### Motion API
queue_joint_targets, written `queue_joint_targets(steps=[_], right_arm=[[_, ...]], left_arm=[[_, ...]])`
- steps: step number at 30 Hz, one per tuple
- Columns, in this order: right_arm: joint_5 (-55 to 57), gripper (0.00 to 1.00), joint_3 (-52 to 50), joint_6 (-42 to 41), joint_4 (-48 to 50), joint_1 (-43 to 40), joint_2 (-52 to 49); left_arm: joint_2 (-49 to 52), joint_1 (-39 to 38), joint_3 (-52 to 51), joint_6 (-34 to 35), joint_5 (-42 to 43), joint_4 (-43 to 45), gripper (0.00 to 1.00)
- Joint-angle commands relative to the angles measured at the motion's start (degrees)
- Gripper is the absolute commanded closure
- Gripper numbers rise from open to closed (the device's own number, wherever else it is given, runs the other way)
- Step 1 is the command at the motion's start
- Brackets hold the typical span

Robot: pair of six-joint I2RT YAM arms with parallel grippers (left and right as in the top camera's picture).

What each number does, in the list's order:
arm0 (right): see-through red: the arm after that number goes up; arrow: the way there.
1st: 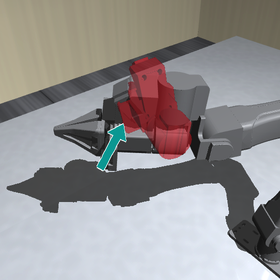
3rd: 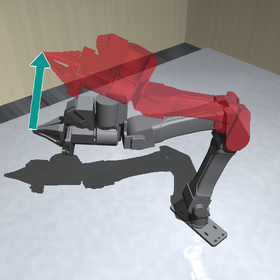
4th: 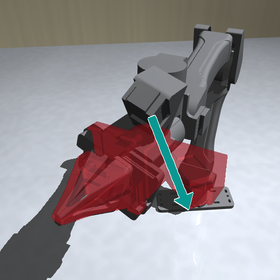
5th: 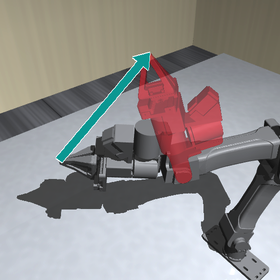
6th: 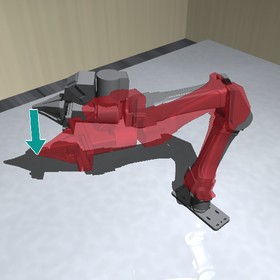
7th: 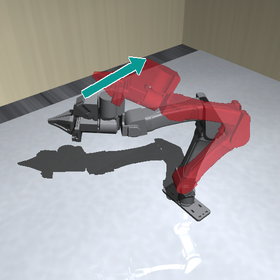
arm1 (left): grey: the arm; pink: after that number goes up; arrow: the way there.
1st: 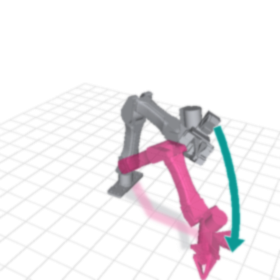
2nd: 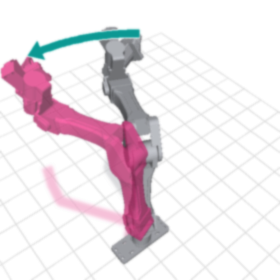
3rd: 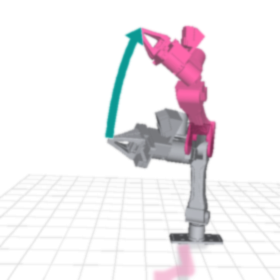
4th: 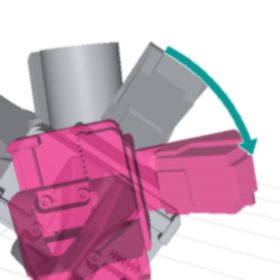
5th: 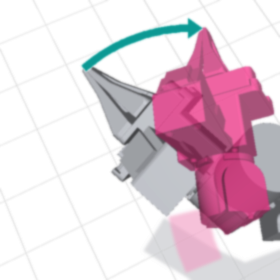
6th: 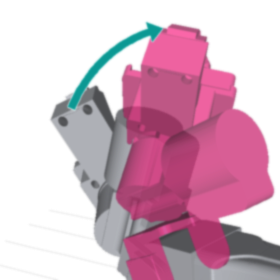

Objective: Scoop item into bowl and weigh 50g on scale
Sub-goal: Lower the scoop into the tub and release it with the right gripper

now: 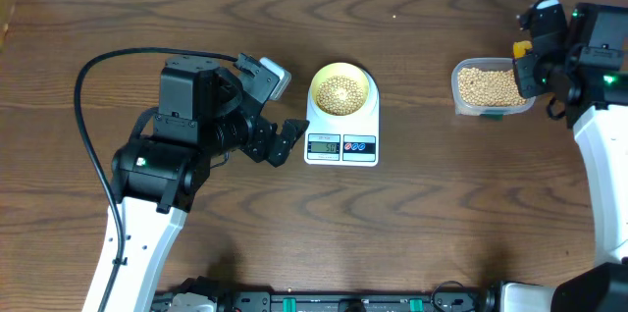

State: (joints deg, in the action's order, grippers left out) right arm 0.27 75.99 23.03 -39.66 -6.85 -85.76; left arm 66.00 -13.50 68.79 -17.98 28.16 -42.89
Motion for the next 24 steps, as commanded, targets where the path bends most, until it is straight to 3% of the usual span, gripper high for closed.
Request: queue_joint_targets(steps=[1,7,12,15,24], right_arm=[[5.2,0.99,0.0,0.9,0.1,0.9,0.9],[5.2,0.99,0.0,-10.9,0.5,0.9,0.9],[5.2,0.99,0.0,-31.8,0.3,0.8,0.3],[2.7,0.99,0.0,-39.5,0.3,0.8,-0.8],[1.0,0.98,0.0,-51.2,0.4,0.8,-5.9]], left_arm=[[0.2,0.3,-0.3,0.1,0.3,0.0,0.02],[0.2,0.3,-0.3,0.1,0.3,0.0,0.03],[0.2,0.3,-0.3,0.1,0.3,0.0,0.03],[0.2,0.3,-0.3,0.1,0.3,0.0,0.03],[0.2,0.3,-0.3,0.1,0.3,0.0,0.02]])
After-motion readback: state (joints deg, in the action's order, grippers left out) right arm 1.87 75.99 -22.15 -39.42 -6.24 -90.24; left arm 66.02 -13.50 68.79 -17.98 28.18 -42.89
